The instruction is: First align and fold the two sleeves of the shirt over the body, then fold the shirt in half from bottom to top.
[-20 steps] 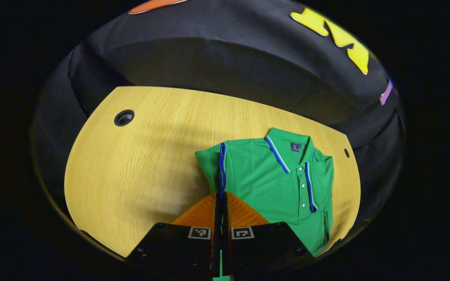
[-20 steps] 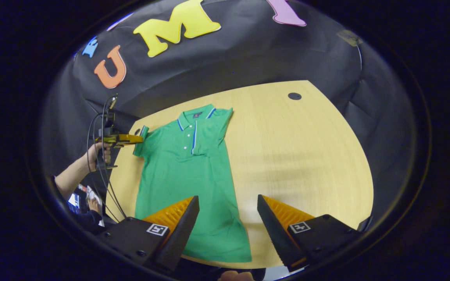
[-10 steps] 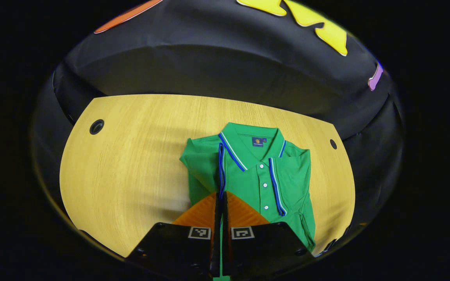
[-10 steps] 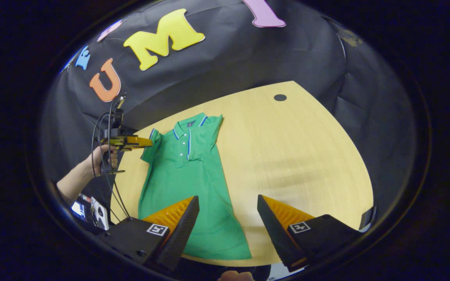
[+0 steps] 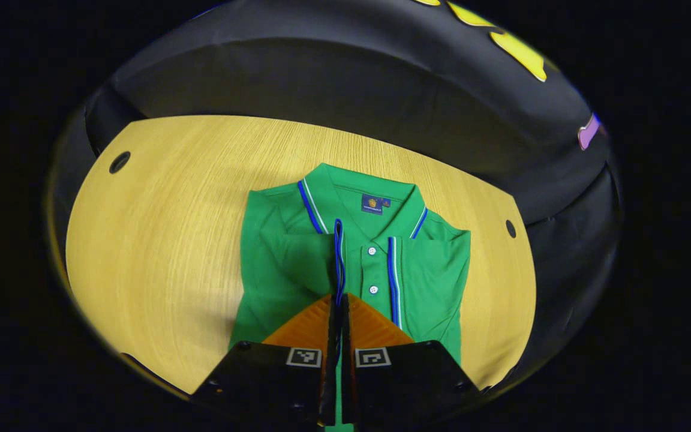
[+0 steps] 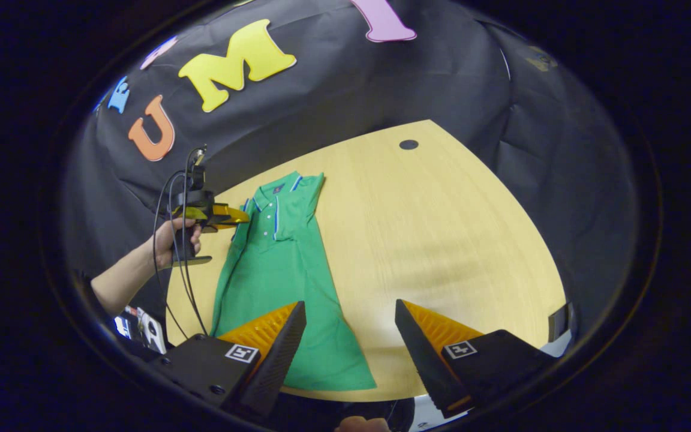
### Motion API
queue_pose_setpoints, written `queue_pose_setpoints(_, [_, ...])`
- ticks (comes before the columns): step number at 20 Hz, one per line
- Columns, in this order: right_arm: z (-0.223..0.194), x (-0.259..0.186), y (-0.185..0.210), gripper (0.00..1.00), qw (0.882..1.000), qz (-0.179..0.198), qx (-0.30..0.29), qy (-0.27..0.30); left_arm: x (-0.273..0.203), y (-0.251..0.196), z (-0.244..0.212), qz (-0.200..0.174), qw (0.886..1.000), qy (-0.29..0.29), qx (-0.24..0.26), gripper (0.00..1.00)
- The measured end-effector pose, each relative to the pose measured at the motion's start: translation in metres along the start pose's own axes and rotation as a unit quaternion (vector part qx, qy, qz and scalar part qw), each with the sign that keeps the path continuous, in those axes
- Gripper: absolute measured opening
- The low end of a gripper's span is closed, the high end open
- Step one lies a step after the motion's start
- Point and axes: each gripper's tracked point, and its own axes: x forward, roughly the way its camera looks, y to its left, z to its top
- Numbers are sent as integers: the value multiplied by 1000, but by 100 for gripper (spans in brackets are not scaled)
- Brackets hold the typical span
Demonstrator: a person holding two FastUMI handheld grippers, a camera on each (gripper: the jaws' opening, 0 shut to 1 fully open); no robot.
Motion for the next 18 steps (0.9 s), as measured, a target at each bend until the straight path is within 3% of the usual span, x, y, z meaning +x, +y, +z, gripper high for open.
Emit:
queue_pose_setpoints(2, [1,-1,0,96,1000,-3,-9,0,-4,1,1,3,1000,-7,-8,23])
queue_pose_setpoints(3, [1,-2,3,96,1000,-1,-14,-1,-8,1,2,4,1000,-12,-9,55])
queue_pose_setpoints(4, [3,-1,8,89,1000,2,-20,-2,-13,0,4,1,1000,-17,-12,69])
queue_pose_setpoints(5, [3,0,12,96,1000,5,-26,-3,-19,1,6,2,1000,-22,-14,82])
queue_pose_setpoints(6, [4,1,16,96,999,7,-35,-4,-27,3,8,5,999,-30,-16,80])
queue_pose_setpoints(7, [4,1,21,96,999,9,-43,-4,-35,4,8,5,999,-37,-17,93])
queue_pose_setpoints(12, [-2,13,44,96,997,23,-73,3,-86,19,-12,13,997,-61,41,94])
queue_pose_setpoints(13, [-6,18,44,96,996,17,-82,9,-98,25,-23,14,997,-59,54,98])
queue_pose_setpoints(18, [-35,33,34,96,992,-5,-123,42,-150,62,-100,9,998,-37,57,98])
